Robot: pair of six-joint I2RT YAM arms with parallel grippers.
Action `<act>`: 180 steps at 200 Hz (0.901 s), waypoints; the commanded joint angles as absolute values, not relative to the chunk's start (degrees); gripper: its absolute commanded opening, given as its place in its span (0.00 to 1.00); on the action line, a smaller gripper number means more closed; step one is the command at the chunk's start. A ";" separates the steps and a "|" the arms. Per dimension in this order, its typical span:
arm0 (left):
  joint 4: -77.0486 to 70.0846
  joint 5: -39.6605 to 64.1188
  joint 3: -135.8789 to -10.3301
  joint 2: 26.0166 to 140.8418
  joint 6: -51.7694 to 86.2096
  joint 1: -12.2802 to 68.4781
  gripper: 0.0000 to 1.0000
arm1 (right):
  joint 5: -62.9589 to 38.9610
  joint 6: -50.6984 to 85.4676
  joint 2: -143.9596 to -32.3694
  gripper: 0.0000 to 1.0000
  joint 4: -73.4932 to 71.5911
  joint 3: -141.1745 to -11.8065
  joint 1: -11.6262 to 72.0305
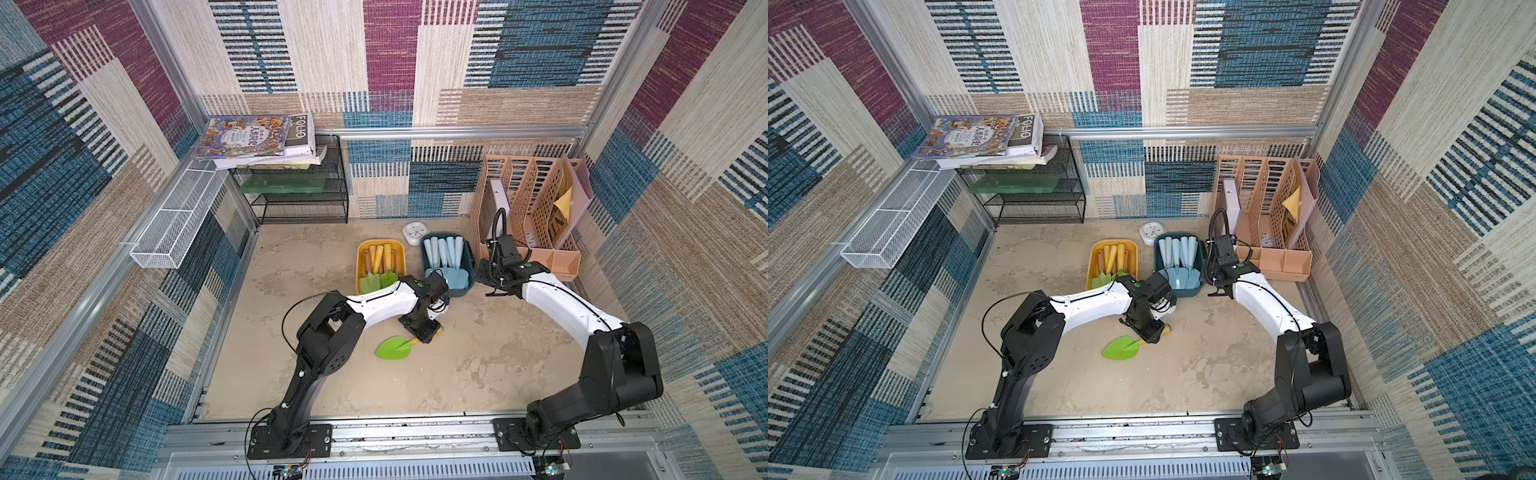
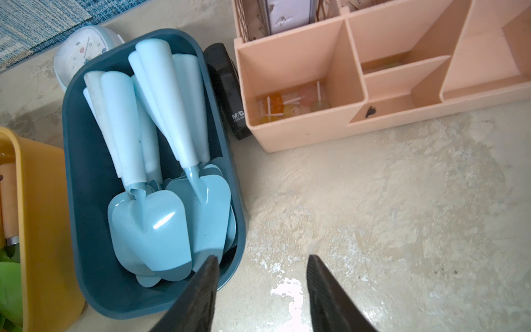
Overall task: Sort the small shovels by color and place them into the storage box
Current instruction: Pick up the shovel from the center of the board.
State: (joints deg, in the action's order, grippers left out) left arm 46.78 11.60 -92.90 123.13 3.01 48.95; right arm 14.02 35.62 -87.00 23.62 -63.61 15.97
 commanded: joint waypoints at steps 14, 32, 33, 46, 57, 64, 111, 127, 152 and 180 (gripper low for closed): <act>48.25 10.03 -92.94 124.55 2.64 49.21 0.12 | 13.97 36.48 -86.69 0.52 22.68 -63.37 15.91; 48.90 9.30 -93.71 123.59 2.61 49.22 0.00 | 13.97 36.62 -86.81 0.52 22.64 -63.37 15.82; 48.93 9.26 -93.79 123.49 2.63 49.22 0.00 | 13.97 36.55 -86.78 0.52 22.66 -63.37 15.82; 49.85 8.39 -94.85 121.72 2.68 49.17 0.00 | 13.97 36.48 -86.89 0.52 22.74 -63.37 15.83; 51.19 7.02 -96.25 119.85 2.68 49.08 0.00 | 14.07 36.42 -87.03 0.52 22.68 -63.50 15.74; 52.02 6.03 -97.42 118.66 2.79 48.92 0.00 | 14.13 36.26 -87.16 0.52 22.63 -63.54 15.73; 56.45 1.10 -108.09 114.74 4.16 43.60 0.00 | 13.80 35.80 -89.18 0.52 22.31 -65.06 15.56; 56.85 1.56 -111.85 115.47 6.00 39.45 0.00 | 13.66 35.48 -90.05 0.52 22.31 -65.97 15.56; 56.46 3.51 -116.13 118.11 10.62 32.34 0.00 | 13.45 34.85 -91.16 0.52 22.39 -67.38 15.56; 53.68 3.82 -116.70 120.21 14.25 26.59 0.00 | 13.49 33.73 -92.01 0.52 22.93 -68.67 15.42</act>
